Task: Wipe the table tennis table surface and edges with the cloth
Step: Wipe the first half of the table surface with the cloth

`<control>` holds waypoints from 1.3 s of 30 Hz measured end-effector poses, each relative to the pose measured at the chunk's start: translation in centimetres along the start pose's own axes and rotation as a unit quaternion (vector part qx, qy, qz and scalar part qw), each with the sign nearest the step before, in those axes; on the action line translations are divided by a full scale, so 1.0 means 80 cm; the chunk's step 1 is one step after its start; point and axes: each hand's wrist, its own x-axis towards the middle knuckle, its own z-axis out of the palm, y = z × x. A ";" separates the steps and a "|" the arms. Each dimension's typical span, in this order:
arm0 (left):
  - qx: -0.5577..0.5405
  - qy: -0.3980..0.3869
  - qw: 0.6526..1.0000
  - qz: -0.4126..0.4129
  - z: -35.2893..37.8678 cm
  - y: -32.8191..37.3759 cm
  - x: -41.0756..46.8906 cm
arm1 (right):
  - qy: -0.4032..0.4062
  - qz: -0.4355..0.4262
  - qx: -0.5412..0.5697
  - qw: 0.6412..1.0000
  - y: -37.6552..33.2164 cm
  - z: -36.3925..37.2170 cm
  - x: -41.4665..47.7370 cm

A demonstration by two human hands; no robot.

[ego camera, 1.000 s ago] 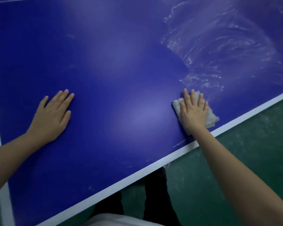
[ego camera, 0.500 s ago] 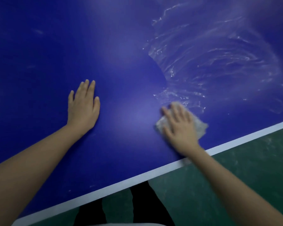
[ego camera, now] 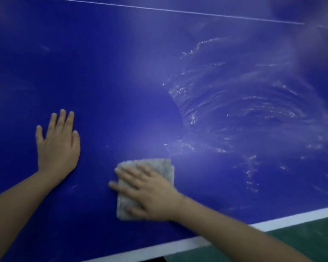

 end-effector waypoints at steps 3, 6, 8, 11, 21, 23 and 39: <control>0.008 0.001 1.000 -0.006 0.002 0.001 0.000 | 0.071 0.123 0.025 0.990 0.128 -0.041 0.018; 0.015 -0.001 1.000 -0.009 -0.001 0.003 0.000 | 0.128 0.357 0.016 0.925 0.266 -0.086 0.026; 0.015 -0.004 1.000 -0.013 -0.002 0.005 -0.001 | 0.136 0.478 0.008 0.868 0.304 -0.100 0.038; 0.019 -0.004 1.000 -0.012 -0.002 0.006 -0.001 | 0.140 0.394 -0.019 0.908 0.258 -0.086 0.085; 0.007 -0.001 1.000 -0.018 -0.004 0.007 -0.002 | 0.108 0.139 0.019 0.984 0.305 -0.116 0.187; 0.021 -0.004 1.000 -0.009 -0.007 0.009 0.000 | 0.157 0.285 -0.011 0.945 0.405 -0.144 0.171; 0.006 -0.031 0.999 -0.015 -0.009 0.004 0.005 | 0.038 0.042 -0.031 0.998 0.300 -0.110 0.235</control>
